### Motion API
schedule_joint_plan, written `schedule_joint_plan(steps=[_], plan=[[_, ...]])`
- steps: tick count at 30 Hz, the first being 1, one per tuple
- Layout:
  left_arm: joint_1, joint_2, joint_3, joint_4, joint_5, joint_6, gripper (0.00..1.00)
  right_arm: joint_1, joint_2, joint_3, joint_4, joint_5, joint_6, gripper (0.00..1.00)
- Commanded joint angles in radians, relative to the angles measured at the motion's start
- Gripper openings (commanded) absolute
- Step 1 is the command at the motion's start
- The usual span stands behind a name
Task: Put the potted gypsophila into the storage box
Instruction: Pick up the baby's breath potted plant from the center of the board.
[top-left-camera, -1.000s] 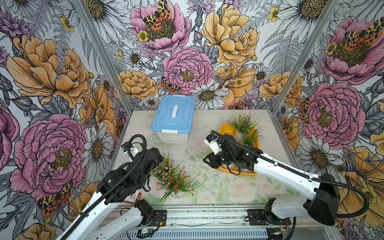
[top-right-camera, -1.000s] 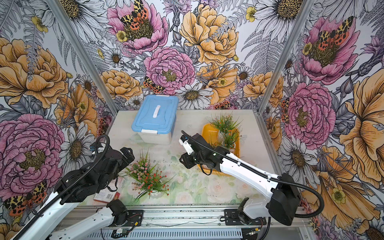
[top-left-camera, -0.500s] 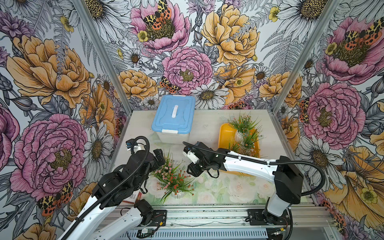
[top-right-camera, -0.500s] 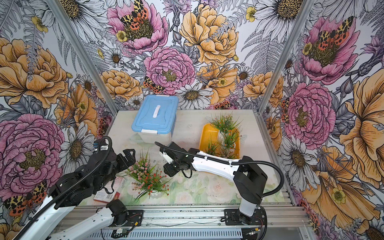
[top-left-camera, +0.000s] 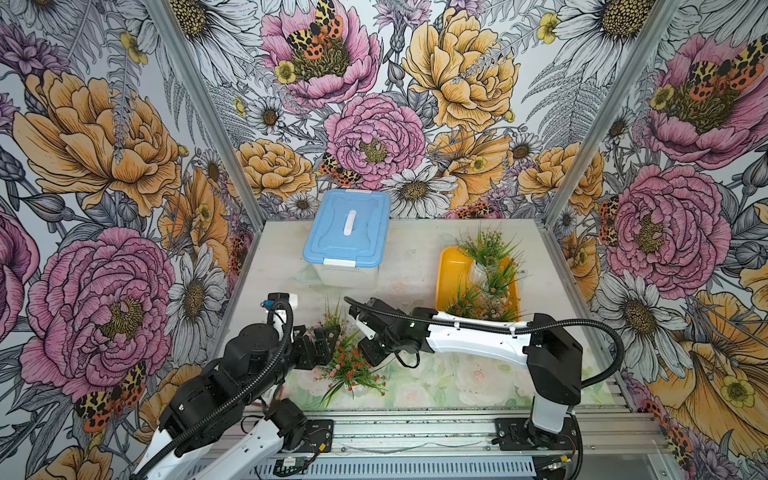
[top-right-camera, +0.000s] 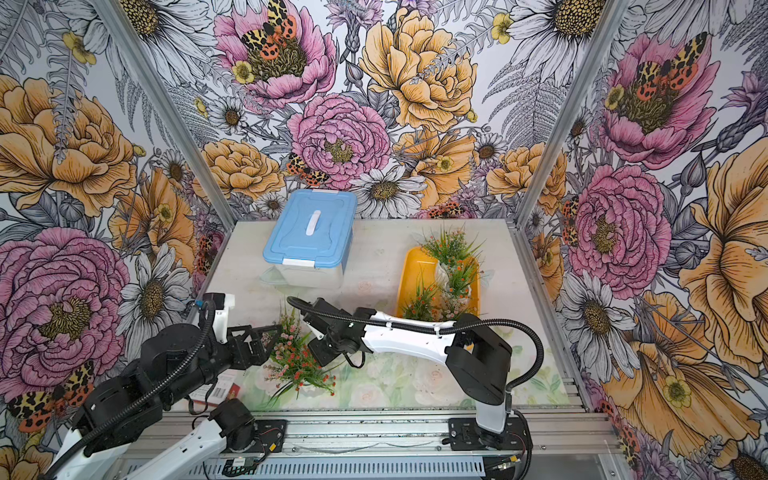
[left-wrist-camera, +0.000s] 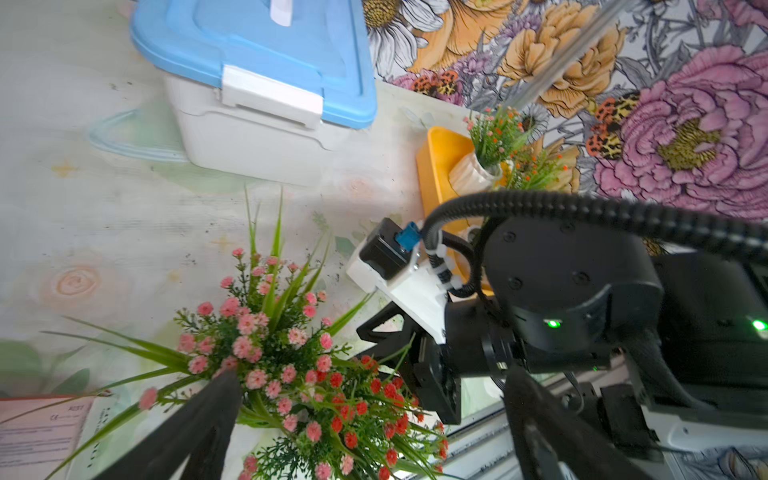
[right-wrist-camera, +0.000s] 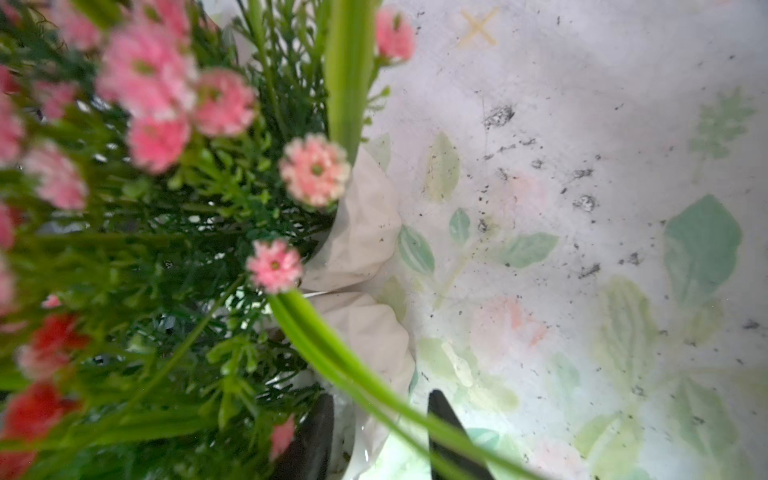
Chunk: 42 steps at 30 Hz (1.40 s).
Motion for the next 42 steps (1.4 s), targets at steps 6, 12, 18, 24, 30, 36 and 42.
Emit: schedule_joint_plan(steps=[6, 12, 18, 24, 30, 36, 42], plan=[[0.008, -0.036, -0.039, 0.003, 0.194, 0.080, 0.99, 0.039, 0.081, 0.050, 0.001, 0.063, 0.061, 0.33], [0.005, -0.020, -0.069, -0.008, 0.305, 0.072, 0.99, 0.054, 0.083, 0.041, -0.011, 0.134, 0.105, 0.31], [0.001, -0.076, -0.083, -0.026, 0.221, 0.069, 0.99, 0.068, 0.100, 0.049, -0.034, 0.204, 0.122, 0.29], [0.000, -0.083, -0.106, -0.037, 0.213, 0.071, 0.99, 0.081, 0.123, 0.066, -0.057, 0.240, 0.134, 0.27], [0.000, -0.080, -0.105, -0.037, 0.204, 0.073, 0.99, 0.085, 0.142, 0.088, -0.090, 0.259, 0.139, 0.20], [0.002, -0.062, -0.093, -0.036, 0.197, 0.080, 0.99, 0.082, 0.146, 0.109, -0.096, 0.278, 0.146, 0.04], [0.006, -0.032, -0.052, -0.033, 0.195, 0.093, 0.99, 0.081, 0.130, 0.136, -0.105, 0.280, 0.141, 0.00]])
